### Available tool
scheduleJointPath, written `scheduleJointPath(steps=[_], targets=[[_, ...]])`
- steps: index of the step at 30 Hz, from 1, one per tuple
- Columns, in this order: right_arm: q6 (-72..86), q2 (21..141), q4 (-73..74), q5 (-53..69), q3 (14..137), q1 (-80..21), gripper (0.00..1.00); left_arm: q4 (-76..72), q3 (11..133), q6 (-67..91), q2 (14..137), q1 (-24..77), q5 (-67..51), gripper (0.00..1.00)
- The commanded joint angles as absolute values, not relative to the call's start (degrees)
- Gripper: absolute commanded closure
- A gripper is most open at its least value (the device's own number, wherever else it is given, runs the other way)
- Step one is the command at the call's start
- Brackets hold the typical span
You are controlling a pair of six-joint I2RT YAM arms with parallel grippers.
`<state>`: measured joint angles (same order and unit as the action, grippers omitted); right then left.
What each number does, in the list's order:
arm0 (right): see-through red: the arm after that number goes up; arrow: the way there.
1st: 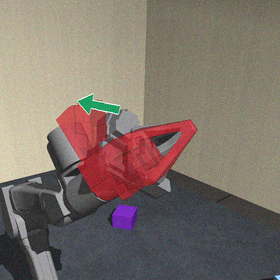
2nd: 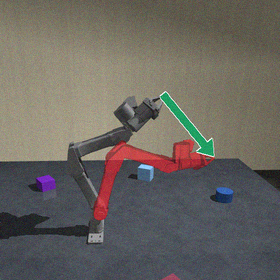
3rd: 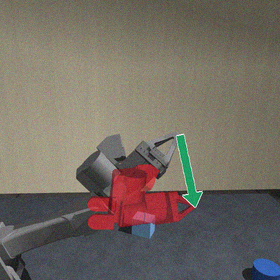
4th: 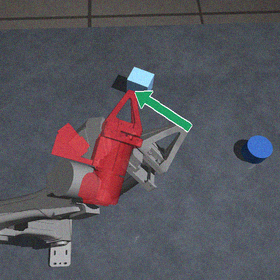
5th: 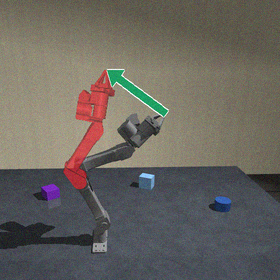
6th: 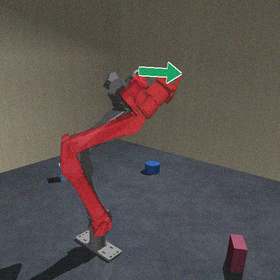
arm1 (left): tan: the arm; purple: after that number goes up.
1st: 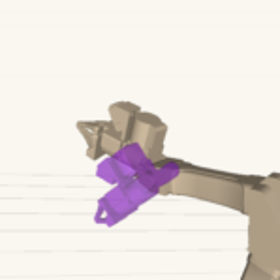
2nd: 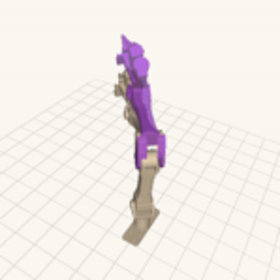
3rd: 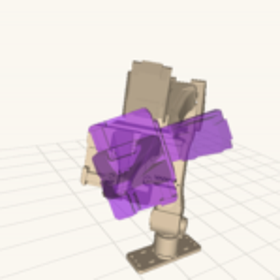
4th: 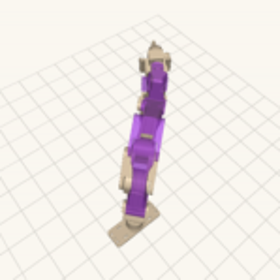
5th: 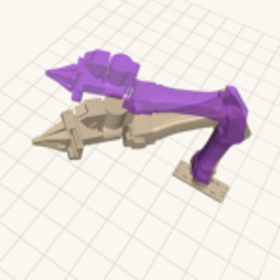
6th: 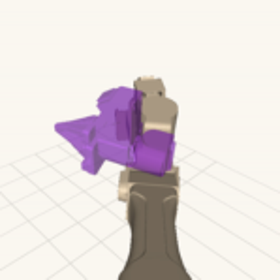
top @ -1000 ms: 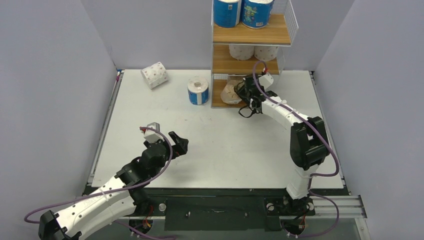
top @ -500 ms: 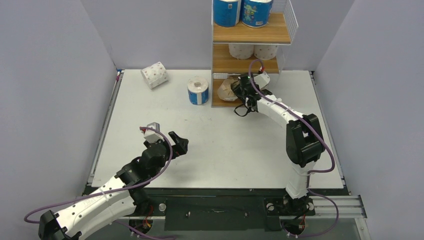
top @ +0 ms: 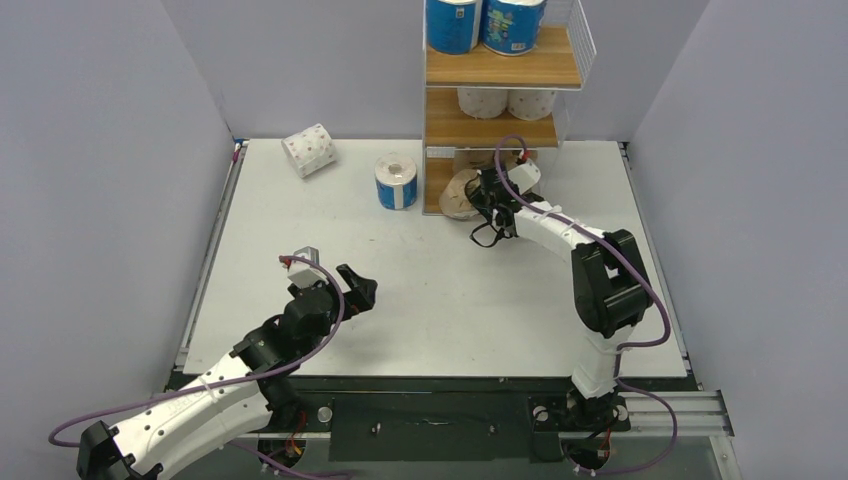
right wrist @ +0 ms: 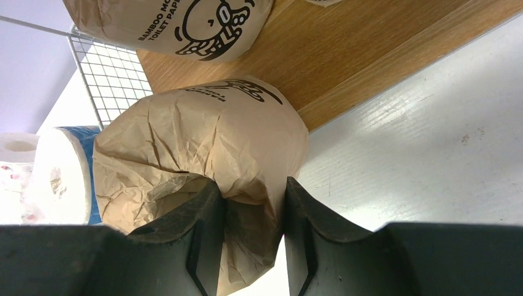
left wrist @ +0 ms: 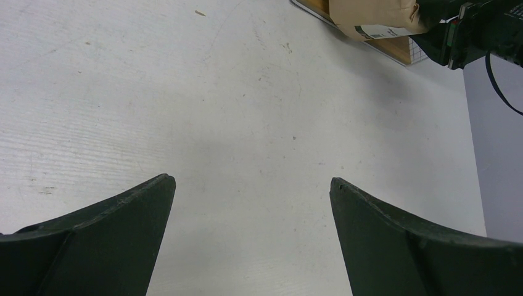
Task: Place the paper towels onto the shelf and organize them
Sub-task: Place the paper towel on the shelf.
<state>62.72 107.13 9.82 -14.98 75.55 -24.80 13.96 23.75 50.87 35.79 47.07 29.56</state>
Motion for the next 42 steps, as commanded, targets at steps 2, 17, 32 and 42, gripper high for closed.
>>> scheduleJointPath(steps=[2,17,32,42], targets=[[64.28,103.13,6.2,-15.78,74.7,-24.33,0.69,13.39,23.64,52.09,35.2,46.76,28.79,0.04],[65.74,105.11,6.12,-11.91,77.43,-24.27,0.53,13.56,23.77,52.76,35.25,46.78,28.7,0.04],[70.09,106.22,0.49,-4.7,76.3,-24.92,0.5,12.78,23.83,53.3,36.48,46.81,28.08,0.04],[70.89,105.83,-3.58,-1.69,74.66,-24.15,0.48,12.87,23.91,53.37,36.92,46.76,27.9,0.04]])
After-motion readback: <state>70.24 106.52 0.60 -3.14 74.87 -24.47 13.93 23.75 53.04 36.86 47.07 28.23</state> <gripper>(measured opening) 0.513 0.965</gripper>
